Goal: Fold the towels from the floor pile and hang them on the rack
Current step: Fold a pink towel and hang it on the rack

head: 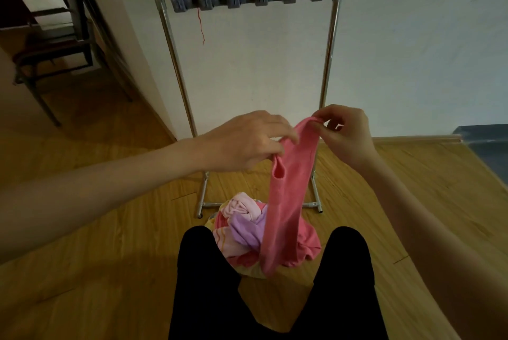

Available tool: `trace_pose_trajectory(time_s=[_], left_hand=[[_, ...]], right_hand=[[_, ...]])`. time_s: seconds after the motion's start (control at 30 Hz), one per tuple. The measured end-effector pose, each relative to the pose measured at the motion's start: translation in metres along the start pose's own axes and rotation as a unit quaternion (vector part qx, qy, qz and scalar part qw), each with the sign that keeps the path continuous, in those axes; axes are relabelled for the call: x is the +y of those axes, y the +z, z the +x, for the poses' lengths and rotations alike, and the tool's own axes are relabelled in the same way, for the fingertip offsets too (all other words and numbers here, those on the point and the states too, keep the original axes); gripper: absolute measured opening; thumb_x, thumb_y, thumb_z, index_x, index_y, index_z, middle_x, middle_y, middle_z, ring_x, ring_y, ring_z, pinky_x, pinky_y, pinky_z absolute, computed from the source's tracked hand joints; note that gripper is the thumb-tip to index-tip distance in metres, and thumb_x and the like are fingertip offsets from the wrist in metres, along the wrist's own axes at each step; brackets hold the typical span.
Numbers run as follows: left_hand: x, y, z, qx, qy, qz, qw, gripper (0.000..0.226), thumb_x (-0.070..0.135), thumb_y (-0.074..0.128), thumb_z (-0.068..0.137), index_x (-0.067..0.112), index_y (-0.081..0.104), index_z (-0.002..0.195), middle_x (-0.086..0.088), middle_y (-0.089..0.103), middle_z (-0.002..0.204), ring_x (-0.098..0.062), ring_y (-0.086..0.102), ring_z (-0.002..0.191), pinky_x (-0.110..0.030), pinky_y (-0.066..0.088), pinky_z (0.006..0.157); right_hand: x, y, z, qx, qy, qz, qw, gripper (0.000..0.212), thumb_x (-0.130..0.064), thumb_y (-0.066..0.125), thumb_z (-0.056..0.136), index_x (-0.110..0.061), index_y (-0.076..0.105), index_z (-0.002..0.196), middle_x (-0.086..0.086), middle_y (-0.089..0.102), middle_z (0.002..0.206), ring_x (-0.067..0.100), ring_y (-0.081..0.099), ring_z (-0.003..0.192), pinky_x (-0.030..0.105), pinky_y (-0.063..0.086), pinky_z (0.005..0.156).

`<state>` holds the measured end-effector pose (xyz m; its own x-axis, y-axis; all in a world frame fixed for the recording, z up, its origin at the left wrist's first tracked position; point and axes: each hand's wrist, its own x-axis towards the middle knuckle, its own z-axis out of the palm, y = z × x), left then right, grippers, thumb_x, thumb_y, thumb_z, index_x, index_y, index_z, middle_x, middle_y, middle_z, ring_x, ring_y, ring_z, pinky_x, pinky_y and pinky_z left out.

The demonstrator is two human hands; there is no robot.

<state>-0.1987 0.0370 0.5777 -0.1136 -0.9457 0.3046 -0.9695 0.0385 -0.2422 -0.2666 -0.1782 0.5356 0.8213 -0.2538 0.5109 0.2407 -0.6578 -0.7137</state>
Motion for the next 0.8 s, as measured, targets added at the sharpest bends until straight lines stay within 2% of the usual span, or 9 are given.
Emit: trace_pose_trajectory(time_s=[0.1, 0.2, 0.3, 0.43, 0.53, 0.63, 0.8], left_hand=[[-0.009, 0.006, 0.002, -0.013, -0.012, 0.057, 0.998, 0.019, 0.023, 0.053, 0.091, 0.014, 0.07, 0.09, 0.001, 0.07, 0.096, -0.021, 0.058, 0.105, -0.034, 0.041, 0.085], [-0.017, 0.014, 0.004, 0.025, -0.087, 0.099, 0.991, 0.02, 0.027, 0.052, 0.092, 0.017, 0.069, 0.092, 0.002, 0.068, 0.088, -0.022, 0.057, 0.097, -0.033, 0.036, 0.082], [-0.019, 0.017, 0.008, 0.064, -0.147, 0.074, 0.984, 0.026, 0.03, 0.048, 0.093, 0.014, 0.068, 0.092, 0.0, 0.066, 0.082, -0.022, 0.056, 0.088, -0.034, 0.037, 0.078], [-0.015, 0.022, 0.011, 0.099, -0.169, 0.064, 0.978, 0.03, 0.032, 0.048, 0.094, 0.012, 0.069, 0.089, -0.001, 0.065, 0.079, -0.022, 0.057, 0.084, -0.034, 0.037, 0.078], [-0.012, 0.026, 0.011, 0.119, -0.188, 0.059, 0.973, 0.029, 0.033, 0.052, 0.094, 0.012, 0.069, 0.086, -0.002, 0.064, 0.076, -0.021, 0.057, 0.081, -0.035, 0.04, 0.079], [-0.011, 0.026, 0.011, 0.13, -0.212, 0.038, 0.968, 0.025, 0.031, 0.057, 0.092, 0.012, 0.07, 0.083, -0.001, 0.066, 0.074, -0.02, 0.058, 0.078, -0.032, 0.04, 0.075], [-0.009, 0.023, 0.017, 0.146, -0.259, 0.004, 0.955, 0.029, 0.03, 0.058, 0.091, 0.008, 0.068, 0.075, -0.002, 0.064, 0.069, -0.018, 0.054, 0.072, -0.031, 0.043, 0.063]], right_hand=[[0.001, 0.003, -0.001, 0.006, 0.029, 0.017, 0.999, 0.011, -0.007, 0.07, 0.082, -0.016, 0.068, 0.086, -0.006, 0.067, 0.077, -0.001, 0.06, 0.064, 0.015, 0.049, 0.061], [-0.002, 0.003, -0.002, -0.016, 0.053, 0.074, 0.996, 0.007, -0.007, 0.071, 0.082, -0.006, 0.069, 0.089, 0.003, 0.069, 0.077, 0.008, 0.064, 0.06, 0.02, 0.052, 0.056], [-0.009, 0.002, -0.003, -0.051, 0.056, 0.137, 0.988, 0.016, -0.008, 0.071, 0.081, 0.001, 0.07, 0.095, 0.009, 0.071, 0.079, 0.014, 0.069, 0.064, 0.021, 0.055, 0.059], [-0.014, 0.003, -0.004, -0.061, 0.054, 0.186, 0.979, 0.015, -0.007, 0.07, 0.082, -0.001, 0.07, 0.096, 0.01, 0.073, 0.084, 0.02, 0.072, 0.075, 0.029, 0.059, 0.069], [-0.014, 0.002, -0.005, -0.077, 0.05, 0.202, 0.975, 0.016, 0.001, 0.066, 0.084, -0.001, 0.07, 0.099, 0.012, 0.073, 0.09, 0.022, 0.071, 0.083, 0.03, 0.058, 0.075], [-0.015, -0.001, -0.008, -0.097, 0.055, 0.236, 0.965, 0.027, 0.01, 0.065, 0.079, -0.002, 0.068, 0.103, 0.012, 0.072, 0.096, 0.022, 0.07, 0.09, 0.028, 0.056, 0.08], [-0.017, 0.003, -0.006, -0.09, 0.023, 0.182, 0.979, 0.041, 0.006, 0.076, 0.072, -0.001, 0.063, 0.111, 0.012, 0.07, 0.1, 0.022, 0.068, 0.091, 0.03, 0.056, 0.081]])
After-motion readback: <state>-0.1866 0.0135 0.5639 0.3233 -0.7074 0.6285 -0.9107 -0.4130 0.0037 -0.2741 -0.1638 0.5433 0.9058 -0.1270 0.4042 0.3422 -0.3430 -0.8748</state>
